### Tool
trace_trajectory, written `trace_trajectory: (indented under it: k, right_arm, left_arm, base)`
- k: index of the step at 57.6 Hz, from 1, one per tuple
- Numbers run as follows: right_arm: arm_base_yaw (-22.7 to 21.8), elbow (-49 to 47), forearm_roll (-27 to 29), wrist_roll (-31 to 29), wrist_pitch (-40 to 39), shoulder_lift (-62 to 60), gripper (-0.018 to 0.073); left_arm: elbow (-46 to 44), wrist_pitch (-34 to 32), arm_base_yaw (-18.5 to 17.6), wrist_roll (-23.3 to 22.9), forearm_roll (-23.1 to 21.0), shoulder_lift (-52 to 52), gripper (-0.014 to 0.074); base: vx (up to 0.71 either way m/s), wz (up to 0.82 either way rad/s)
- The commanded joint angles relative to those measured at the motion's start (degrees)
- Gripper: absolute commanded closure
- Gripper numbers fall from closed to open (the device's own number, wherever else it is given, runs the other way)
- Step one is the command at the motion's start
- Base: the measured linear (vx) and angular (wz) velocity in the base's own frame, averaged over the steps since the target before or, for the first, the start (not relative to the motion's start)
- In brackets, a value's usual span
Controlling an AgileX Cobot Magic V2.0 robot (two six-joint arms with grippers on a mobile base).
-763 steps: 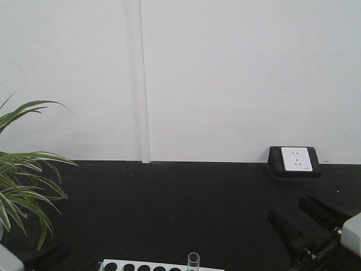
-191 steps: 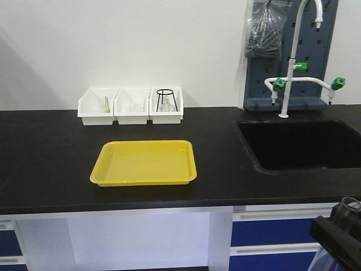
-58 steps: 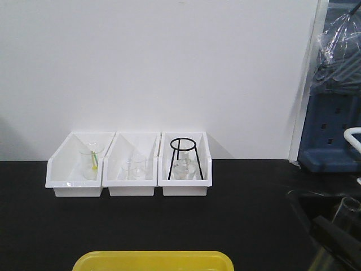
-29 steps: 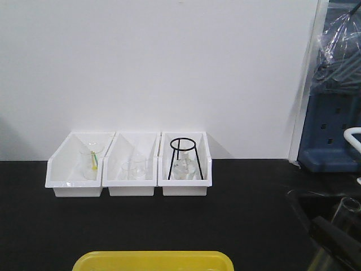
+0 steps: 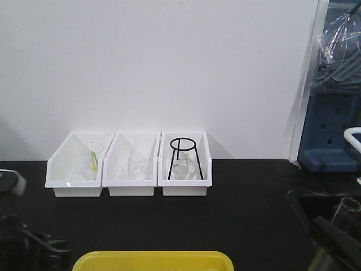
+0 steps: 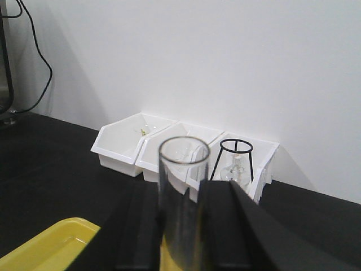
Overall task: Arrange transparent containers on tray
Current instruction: 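Lower the left gripper's tube into the yellow tray and open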
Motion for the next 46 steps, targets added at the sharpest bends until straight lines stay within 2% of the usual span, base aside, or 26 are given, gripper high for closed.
trace_trajectory:
  k: [1,14,21,46]
  right_arm:
    - [-0.12,-1.72,0.41,-0.14,-0.35,0.09,0.0571]
    - [-0.12,-1.72,0.35,-0.14,-0.23,0.09,0.0571]
    - [-0.12,-1.72,0.36,-0.14,-0.07,0.09,0.0571]
    - [-0.12,-1.72,0.36,-0.14,2.95,0.09,0.0571]
  left_arm:
    - [-4.69,-2.73,-0.33,-0.59,-2.11,6.39,0.0597]
    - [-11.51,-0.92,-0.33,-0.91,-4.91,21.90,0.0597]
    - [-13.70,-0.56,-0.28,-1.86,-4.81,27.30,0.0597]
    - [-14.32,-0.45,-0.14,-2.47,-4.09,36.35,0.0586]
  base:
    - [0.00,0.00]
    - [0.00,0.00]
    - [0.00,0.00]
    - [0.00,0.00]
